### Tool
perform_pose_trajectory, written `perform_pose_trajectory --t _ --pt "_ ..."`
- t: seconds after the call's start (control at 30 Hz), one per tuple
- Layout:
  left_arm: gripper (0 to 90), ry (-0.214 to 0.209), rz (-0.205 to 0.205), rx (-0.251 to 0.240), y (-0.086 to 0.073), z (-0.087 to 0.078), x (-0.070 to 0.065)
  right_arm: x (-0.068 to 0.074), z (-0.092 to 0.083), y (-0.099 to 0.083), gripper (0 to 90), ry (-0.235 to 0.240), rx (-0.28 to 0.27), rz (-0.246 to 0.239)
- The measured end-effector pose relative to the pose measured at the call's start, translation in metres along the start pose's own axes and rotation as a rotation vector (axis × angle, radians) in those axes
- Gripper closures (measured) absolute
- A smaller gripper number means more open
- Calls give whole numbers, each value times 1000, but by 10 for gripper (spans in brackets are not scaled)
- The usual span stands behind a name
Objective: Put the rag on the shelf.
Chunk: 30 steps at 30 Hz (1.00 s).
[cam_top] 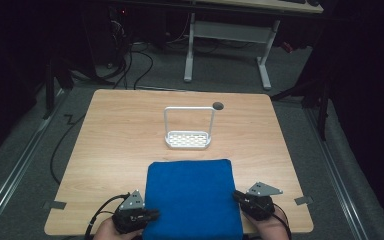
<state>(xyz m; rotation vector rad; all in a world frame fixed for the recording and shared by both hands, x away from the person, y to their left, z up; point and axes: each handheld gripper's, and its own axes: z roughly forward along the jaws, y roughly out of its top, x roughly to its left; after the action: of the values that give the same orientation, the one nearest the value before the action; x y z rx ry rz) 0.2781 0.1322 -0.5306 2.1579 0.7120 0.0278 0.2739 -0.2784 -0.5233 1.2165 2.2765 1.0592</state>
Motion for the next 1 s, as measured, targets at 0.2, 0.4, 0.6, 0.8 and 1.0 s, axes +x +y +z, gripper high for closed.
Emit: perform_pose_trajectory --t 0.2,0.4,0.6,0.8,1.0 --pt "670 157 -83 -107 7 -8 33 -4 1 2 689 -28 -50 16" --pt "587 289 -184 -158 26 -3 68 -6 3 5 683 -63 -68 65" --pt "481 369 -174 -111 46 20 86 -9 1 2 586 -69 -85 50" --pt "482 371 -172 -90 54 36 90 -14 -4 -4 509 -77 -92 95" --pt "629 386 -135 -79 54 38 87 -17 -6 -2 491 -98 -119 105"
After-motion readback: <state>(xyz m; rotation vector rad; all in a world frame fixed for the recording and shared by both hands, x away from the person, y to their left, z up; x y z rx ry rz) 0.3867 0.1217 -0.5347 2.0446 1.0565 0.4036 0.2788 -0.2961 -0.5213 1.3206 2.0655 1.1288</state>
